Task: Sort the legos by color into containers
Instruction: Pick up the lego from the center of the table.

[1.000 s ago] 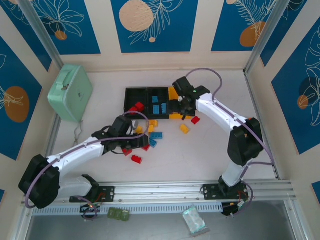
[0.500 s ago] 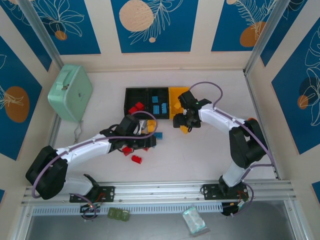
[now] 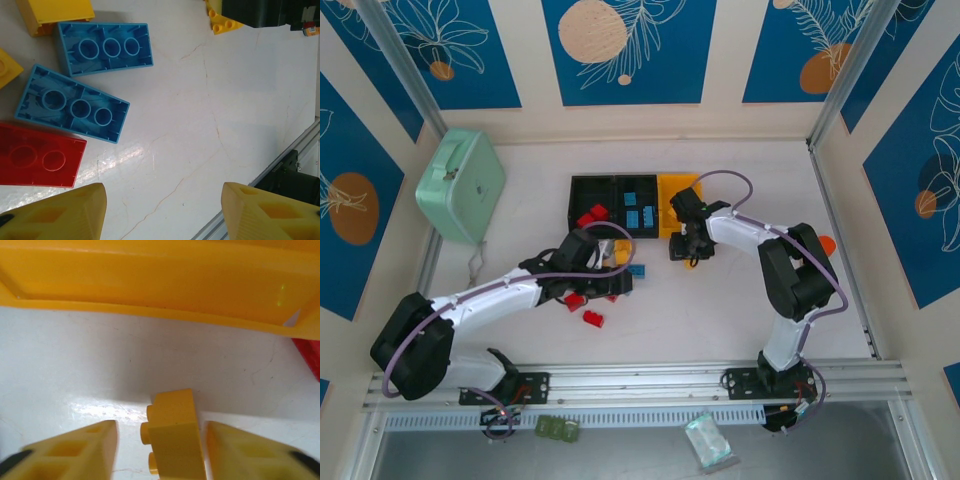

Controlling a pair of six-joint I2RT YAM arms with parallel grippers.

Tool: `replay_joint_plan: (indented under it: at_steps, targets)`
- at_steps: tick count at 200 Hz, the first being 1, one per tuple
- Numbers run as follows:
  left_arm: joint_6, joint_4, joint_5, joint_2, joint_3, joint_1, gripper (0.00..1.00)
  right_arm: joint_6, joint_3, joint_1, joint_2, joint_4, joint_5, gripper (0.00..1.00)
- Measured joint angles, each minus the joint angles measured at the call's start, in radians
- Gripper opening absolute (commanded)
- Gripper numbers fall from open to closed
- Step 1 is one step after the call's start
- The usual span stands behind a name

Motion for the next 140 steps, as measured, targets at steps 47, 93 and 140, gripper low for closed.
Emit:
replay_joint_plan:
  at_steps: [47,93,140]
  targets:
    - [0.0,0.0,0.0,0.0,-0.001,0.0,0.61,-0.014,0.003,0.039,-0.001,-0.004,0.005,0.25]
    - [0.0,0.001,0.0,0.0,-0.008,0.0,0.61,-0.014,0.003,0.072,-0.024,-0.035,0.016,0.22]
    - [0.0,0.001,0.0,0.0,-0.014,0.0,0.61,-0.014,0.051,0.083,-0.127,-0.095,0.018,0.22]
